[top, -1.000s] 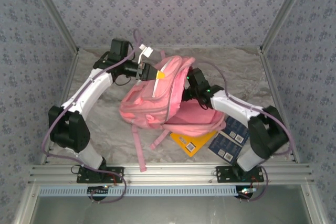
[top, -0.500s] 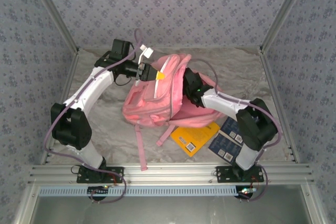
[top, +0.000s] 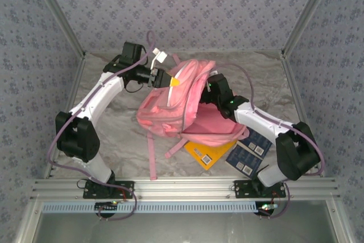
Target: Pack the student bag
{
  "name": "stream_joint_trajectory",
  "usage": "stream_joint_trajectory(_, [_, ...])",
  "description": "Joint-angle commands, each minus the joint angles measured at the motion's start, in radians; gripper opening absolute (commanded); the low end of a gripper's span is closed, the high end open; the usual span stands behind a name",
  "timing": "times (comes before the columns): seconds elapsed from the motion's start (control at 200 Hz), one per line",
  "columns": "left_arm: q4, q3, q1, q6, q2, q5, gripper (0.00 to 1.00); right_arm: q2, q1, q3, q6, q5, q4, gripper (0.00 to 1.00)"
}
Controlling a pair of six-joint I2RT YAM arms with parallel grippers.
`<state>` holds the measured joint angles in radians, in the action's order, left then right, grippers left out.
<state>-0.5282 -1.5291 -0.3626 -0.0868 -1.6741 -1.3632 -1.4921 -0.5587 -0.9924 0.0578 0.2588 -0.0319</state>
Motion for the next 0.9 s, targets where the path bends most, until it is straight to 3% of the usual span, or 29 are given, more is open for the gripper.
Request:
stream_joint_trajectory(0.0, [0.022, -0.059, -0.014, 0.033, 0.027, -0.138, 0.0, -0.046, 0.029, -0.088, 0.069, -0.015, -0.011, 0.84])
stream_joint_trajectory(0.135, [0.024, -0.059, -0.018, 0.03, 0.022, -0.135, 0.0, -0.134, 0.019, -0.166, 0.144, -0.037, -0.038, 0.8])
stream_joint_trajectory(0.37, [0.023, -0.064, -0.028, 0.028, 0.01, -0.151, 0.0, -0.317, 0.077, -0.332, 0.463, -0.384, -0.02, 0.65])
stream_joint_trajectory(0.45, [0.023, -0.066, -0.029, 0.03, 0.006, -0.153, 0.0, -0.354, 0.077, -0.341, 0.503, -0.424, 0.045, 0.69])
stream_joint_trajectory(0.505, [0.02, -0.069, -0.027, 0.03, 0.004, -0.15, 0.0, -0.344, 0.077, -0.32, 0.505, -0.4, 0.08, 0.79])
stream_joint_trajectory(0.54, [0.02, -0.071, -0.026, 0.03, 0.002, -0.149, 0.0, -0.324, 0.077, -0.295, 0.507, -0.381, 0.104, 0.95])
stream_joint_trajectory(0.56, [0.02, -0.072, -0.025, 0.031, 0.003, -0.148, 0.0, -0.308, 0.082, -0.282, 0.507, -0.376, 0.113, 1.0])
stream_joint_trajectory(0.769, [0.023, -0.066, -0.013, 0.029, -0.004, -0.116, 0.0, -0.101, 0.077, -0.143, 0.319, -0.199, 0.069, 1.0])
stream_joint_trajectory(0.819, [0.032, -0.065, -0.012, 0.02, -0.006, -0.106, 0.0, -0.043, 0.053, -0.101, 0.32, -0.075, 0.061, 1.0])
stream_joint_trajectory(0.894, [0.046, -0.062, -0.01, 0.006, -0.007, -0.1, 0.0, 0.028, 0.062, -0.037, 0.346, -0.052, 0.046, 1.0])
